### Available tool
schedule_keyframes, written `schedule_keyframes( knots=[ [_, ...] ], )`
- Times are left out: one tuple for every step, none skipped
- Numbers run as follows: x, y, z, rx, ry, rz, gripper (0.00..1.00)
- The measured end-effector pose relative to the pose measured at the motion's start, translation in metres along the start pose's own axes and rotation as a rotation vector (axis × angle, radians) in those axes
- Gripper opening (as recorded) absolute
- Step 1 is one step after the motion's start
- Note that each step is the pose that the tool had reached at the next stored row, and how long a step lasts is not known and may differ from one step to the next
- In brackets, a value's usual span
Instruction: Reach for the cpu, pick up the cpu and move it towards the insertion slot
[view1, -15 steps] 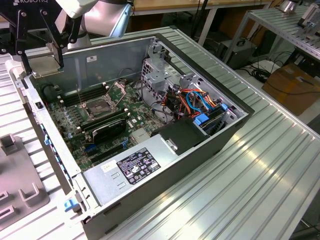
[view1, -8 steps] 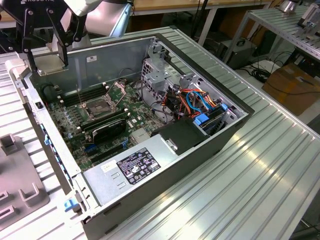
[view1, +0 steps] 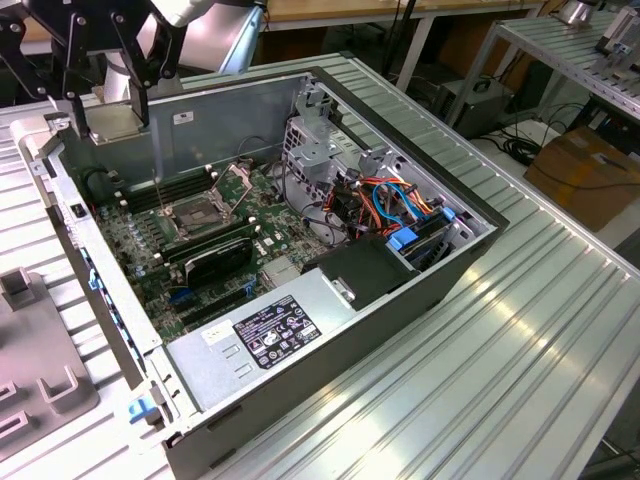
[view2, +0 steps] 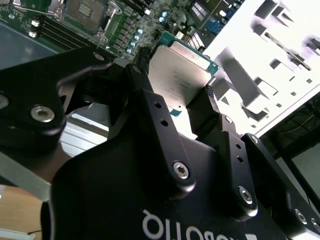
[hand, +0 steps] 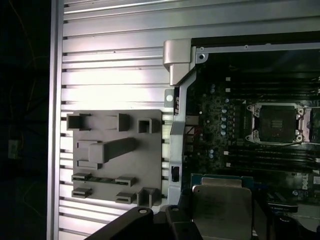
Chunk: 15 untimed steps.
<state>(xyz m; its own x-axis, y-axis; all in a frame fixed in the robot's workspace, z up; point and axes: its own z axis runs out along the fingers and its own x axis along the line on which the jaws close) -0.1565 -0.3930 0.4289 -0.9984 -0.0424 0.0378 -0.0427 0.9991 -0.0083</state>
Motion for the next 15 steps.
schedule_keyframes(
  knots=[
    [-0.0033, 0.0013, -0.0001, 0.0012, 0.0011, 0.000, 0.55],
    [-0.0072, 0.0029, -0.0001, 0.0028, 0.0026, 0.000, 0.55],
    [-0.0101, 0.0039, -0.0001, 0.0034, 0.0041, 0.000, 0.55],
    [-0.0125, 0.0047, -0.0002, 0.0036, 0.0053, 0.000, 0.55],
    [-0.0144, 0.0054, -0.0002, 0.0038, 0.0059, 0.000, 0.55],
    [-0.0160, 0.0059, -0.0003, 0.0041, 0.0065, 0.000, 0.55],
    [-0.0174, 0.0062, -0.0003, 0.0041, 0.0071, 0.000, 0.55],
    [-0.0184, 0.0065, -0.0003, 0.0043, 0.0075, 0.000, 0.55],
    [-0.0196, 0.0068, -0.0003, 0.0044, 0.0080, 0.000, 0.55],
    [-0.0204, 0.0070, -0.0003, 0.0046, 0.0083, 0.000, 0.55],
    [-0.0215, 0.0073, -0.0004, 0.0047, 0.0086, 0.000, 0.55],
    [-0.0230, 0.0077, -0.0004, 0.0050, 0.0088, 0.000, 0.55],
    [-0.0247, 0.0080, -0.0003, 0.0050, 0.0086, 0.000, 0.55],
    [-0.0269, 0.0084, -0.0003, 0.0050, 0.0087, 0.000, 0.55],
    [-0.0291, 0.0089, -0.0003, 0.0051, 0.0087, 0.000, 0.55]
  ],
)
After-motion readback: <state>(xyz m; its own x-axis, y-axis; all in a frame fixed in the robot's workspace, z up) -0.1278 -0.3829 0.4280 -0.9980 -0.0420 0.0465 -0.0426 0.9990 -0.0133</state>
